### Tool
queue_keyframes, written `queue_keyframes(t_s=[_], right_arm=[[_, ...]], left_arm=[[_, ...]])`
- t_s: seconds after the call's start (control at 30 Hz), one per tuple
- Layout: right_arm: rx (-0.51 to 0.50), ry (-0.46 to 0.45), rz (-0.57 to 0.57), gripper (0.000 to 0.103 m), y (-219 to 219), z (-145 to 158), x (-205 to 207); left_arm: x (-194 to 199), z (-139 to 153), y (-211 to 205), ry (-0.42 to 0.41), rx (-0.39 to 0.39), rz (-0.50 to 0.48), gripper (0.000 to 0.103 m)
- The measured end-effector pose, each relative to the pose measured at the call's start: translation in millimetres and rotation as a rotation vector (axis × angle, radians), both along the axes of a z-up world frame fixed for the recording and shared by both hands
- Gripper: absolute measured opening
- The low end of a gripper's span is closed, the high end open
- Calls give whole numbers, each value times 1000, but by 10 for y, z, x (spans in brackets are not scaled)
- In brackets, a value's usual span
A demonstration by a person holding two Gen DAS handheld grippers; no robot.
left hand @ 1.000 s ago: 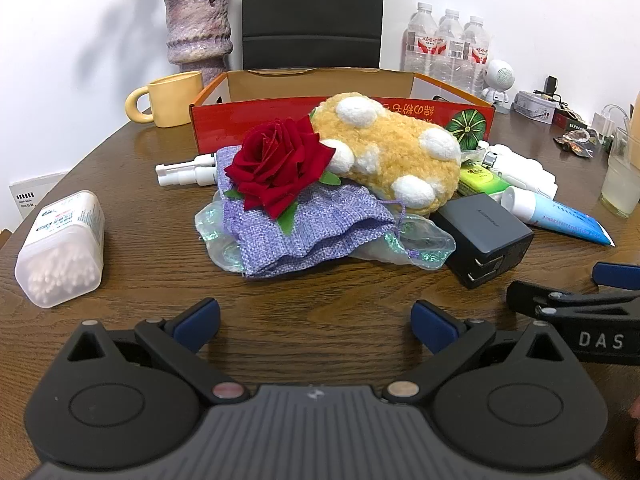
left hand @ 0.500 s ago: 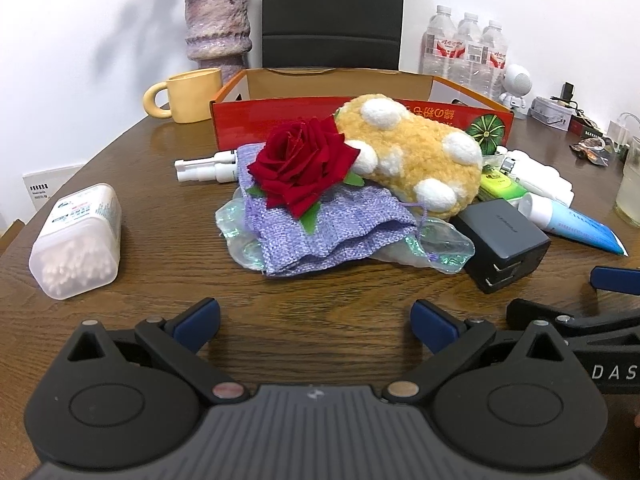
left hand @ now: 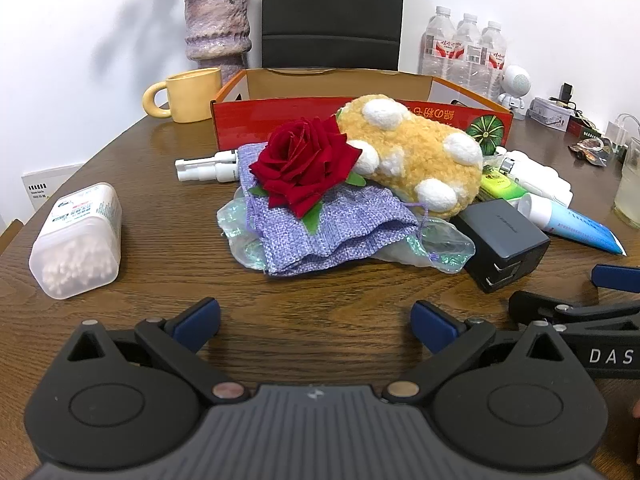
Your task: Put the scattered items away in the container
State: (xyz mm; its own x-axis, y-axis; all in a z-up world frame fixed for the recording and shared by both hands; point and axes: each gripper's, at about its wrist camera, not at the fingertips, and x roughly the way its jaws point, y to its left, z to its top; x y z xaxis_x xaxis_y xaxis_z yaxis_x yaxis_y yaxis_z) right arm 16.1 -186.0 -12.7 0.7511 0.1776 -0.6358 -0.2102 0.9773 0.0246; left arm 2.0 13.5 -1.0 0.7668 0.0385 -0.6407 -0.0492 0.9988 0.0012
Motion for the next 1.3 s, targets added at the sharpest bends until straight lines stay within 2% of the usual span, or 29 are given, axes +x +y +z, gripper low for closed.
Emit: queue_keyframes(t_s=[1.3], right_arm=[[-4, 0, -30, 103, -1, -2, 13]], left_arm=[[-3, -1, -6, 1, 1, -1, 103]])
